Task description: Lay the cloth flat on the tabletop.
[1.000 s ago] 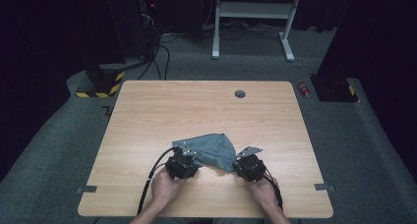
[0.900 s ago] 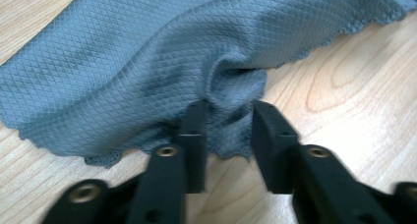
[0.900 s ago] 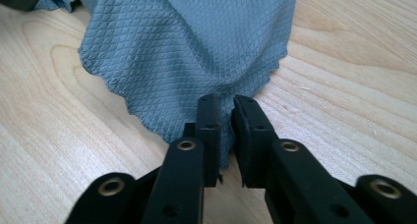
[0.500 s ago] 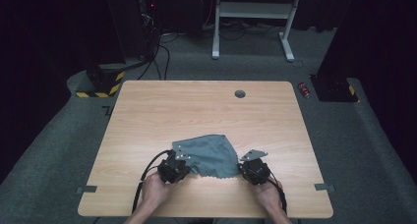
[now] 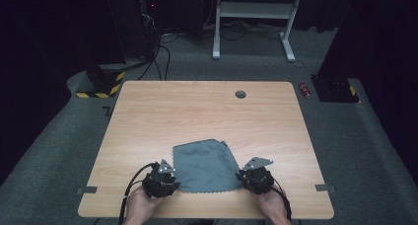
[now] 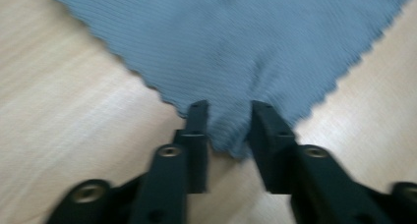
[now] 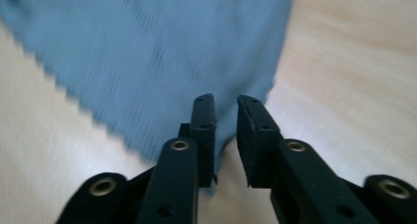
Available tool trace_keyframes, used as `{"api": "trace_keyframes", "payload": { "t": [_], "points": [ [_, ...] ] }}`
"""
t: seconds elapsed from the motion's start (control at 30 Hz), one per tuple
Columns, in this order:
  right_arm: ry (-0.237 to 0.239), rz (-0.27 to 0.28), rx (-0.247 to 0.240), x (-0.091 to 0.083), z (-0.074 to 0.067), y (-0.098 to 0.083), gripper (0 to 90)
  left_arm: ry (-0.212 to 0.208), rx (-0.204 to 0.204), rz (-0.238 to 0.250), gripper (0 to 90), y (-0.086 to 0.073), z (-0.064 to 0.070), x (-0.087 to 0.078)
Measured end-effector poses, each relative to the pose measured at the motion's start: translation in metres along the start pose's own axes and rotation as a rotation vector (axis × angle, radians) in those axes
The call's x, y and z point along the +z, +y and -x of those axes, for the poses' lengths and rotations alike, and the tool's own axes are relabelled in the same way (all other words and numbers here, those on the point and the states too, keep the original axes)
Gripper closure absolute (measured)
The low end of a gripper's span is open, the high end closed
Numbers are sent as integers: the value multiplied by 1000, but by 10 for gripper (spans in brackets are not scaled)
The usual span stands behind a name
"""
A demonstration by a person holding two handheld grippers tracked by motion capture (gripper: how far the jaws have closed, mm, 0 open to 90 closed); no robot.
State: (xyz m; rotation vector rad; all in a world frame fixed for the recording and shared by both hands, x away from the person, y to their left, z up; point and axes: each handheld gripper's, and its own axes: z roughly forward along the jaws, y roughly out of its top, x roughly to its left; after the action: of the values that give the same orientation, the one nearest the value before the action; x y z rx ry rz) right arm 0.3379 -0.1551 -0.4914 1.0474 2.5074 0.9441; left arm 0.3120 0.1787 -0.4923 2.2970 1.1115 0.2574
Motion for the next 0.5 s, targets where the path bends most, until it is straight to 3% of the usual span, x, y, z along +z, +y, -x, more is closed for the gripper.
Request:
{"api": "trace_keyframes", "payload": {
  "t": [0.1, 0.2, 0.23, 0.33, 0.5],
  "points": [
    [4, 24, 46, 8, 11, 15, 732, 29, -71, 49, 532, 3, -9, 2],
    [2, 41, 76, 20, 22, 32, 691, 59, -131, 85, 483, 6, -19, 9],
    [2, 41, 76, 20, 22, 32, 691, 59, -131, 85, 473, 6, -19, 9],
    [3, 57, 103, 32, 29, 55, 673, 116, -171, 115, 450, 10, -29, 19],
    [2, 50, 119, 45, 31, 69, 645, 157, -183, 127, 417, 12, -35, 30]
  ]
}}
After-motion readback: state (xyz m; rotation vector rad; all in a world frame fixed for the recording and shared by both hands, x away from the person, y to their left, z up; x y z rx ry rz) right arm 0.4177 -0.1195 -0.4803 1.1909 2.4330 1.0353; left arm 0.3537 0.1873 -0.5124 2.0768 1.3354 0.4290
